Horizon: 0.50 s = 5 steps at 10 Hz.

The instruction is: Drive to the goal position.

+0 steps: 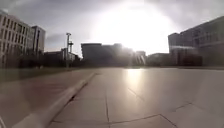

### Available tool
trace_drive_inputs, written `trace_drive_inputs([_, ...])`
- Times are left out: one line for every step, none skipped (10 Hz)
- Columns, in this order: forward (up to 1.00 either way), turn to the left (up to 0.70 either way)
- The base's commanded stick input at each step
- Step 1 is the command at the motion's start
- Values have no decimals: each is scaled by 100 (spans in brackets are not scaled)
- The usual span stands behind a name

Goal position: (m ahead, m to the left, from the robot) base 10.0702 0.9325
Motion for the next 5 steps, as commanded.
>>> trace_drive_inputs([70,0])
trace_drive_inputs([70,0])
trace_drive_inputs([70,0])
trace_drive_inputs([70,0])
trace_drive_inputs([70,0])
